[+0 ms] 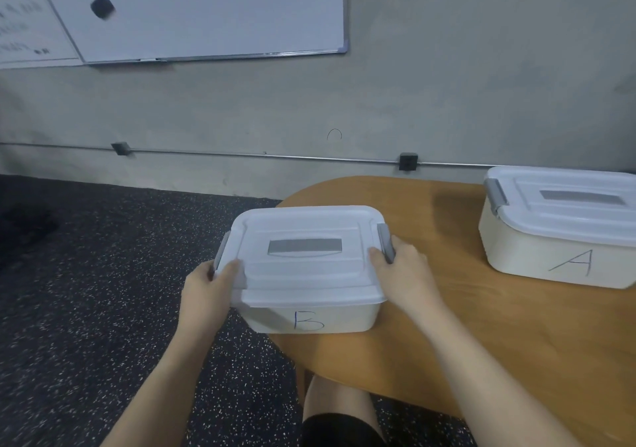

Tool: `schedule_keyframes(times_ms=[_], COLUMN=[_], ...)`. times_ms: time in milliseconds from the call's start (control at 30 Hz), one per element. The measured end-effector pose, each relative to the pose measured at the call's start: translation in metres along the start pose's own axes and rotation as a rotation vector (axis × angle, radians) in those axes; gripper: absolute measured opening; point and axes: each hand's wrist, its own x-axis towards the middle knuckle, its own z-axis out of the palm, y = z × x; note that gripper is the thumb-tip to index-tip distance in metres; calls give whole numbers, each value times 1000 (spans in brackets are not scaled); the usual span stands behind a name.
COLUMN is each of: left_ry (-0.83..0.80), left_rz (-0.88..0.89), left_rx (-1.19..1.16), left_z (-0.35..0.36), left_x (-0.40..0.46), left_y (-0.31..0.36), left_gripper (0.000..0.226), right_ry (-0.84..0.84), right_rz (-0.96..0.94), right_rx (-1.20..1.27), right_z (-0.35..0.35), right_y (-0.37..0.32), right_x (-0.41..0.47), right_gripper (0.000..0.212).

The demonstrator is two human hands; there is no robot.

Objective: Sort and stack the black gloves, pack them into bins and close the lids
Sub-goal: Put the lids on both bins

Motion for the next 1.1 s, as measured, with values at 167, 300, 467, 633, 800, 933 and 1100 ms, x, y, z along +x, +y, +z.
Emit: schedule_keyframes(times_ms=[167, 300, 467, 633, 800, 933, 1100], left_ry=[13, 52, 56, -125, -325, -371, -417], left_rz=[60, 140, 128, -67, -53, -19, 40], left_rx=[85, 239, 226, -332, -652, -702, -718], left_z=[-2, 0, 0, 7, 15, 16, 19], left_x=[2, 3, 8, 0, -12, -20, -28], left_y=[-2, 2, -5, -10, -3, 5, 41], left_gripper=[29, 35, 29, 37, 36, 32, 33], right_ry=[-8, -14, -24, -22, -149, -252, -243], right_rz=[3, 22, 43, 88, 210, 247, 114], right_rx=[11, 33, 55, 209, 585, 660, 575], right_z=[0, 0, -2, -5, -10, -10, -28], right_y=[-1, -2, -3, -8, -7, 2, -5], right_x=[0, 0, -3, -5, -9, -6, 5], right_gripper=[22, 20, 22, 15, 23, 32, 45])
